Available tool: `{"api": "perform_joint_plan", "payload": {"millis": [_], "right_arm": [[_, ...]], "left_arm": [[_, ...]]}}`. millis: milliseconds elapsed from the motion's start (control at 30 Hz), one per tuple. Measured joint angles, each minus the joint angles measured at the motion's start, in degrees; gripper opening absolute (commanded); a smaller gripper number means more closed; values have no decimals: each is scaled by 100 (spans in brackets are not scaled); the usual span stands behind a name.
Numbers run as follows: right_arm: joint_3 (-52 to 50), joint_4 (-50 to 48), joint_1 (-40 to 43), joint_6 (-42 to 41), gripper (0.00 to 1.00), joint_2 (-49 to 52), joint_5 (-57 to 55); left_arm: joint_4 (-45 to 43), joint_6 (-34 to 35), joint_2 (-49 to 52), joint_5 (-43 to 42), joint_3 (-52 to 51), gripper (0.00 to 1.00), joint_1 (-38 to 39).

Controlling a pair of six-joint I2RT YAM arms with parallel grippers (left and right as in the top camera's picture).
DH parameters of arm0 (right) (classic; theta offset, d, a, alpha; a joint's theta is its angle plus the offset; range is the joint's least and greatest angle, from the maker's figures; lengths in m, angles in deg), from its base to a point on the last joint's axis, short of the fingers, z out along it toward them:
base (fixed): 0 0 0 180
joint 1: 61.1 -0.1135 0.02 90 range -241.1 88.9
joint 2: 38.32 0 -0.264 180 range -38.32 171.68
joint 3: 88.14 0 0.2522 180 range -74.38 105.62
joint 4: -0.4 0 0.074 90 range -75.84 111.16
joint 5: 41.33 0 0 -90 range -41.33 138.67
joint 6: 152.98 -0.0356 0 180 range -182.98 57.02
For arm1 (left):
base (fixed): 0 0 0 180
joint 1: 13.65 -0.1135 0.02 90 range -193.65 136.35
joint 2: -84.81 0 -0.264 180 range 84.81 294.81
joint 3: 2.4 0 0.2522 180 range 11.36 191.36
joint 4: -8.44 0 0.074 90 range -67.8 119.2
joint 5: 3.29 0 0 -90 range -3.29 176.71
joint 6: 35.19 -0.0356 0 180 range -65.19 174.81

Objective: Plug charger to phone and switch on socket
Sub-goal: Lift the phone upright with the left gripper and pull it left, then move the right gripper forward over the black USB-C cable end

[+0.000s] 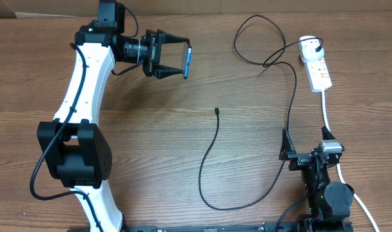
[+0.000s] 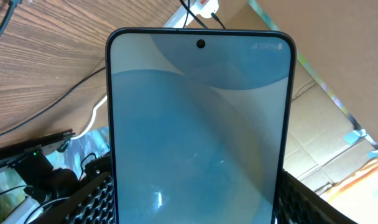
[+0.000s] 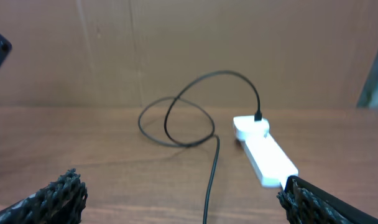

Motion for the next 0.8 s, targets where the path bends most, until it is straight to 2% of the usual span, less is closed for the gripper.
{"api": "perform_joint_plan", "payload": {"millis": [133, 267, 333, 400, 500, 633, 800], "right_arm": [[0, -264, 0, -321, 100, 0, 608], [0, -365, 0, -1401, 100, 2, 2297], [0, -621, 0, -2258, 100, 0, 3303], [0, -756, 0, -2728, 100, 2, 3633], [0, -1598, 0, -3311, 100, 4, 4035], [33, -2835, 0, -3593, 100, -2, 4301], [656, -2452, 0, -3309, 100, 35, 4249]], "left_arm": [[-2, -7, 0, -35, 0, 54, -83], [-2, -9, 0, -35, 0, 54, -120], [-2, -26, 0, -35, 0, 54, -127], [-2, -50, 0, -37, 0, 54, -127], [0, -101, 0, -39, 0, 54, -127], [0, -133, 0, -39, 0, 54, -127], [0, -136, 0, -42, 0, 54, -127]]}}
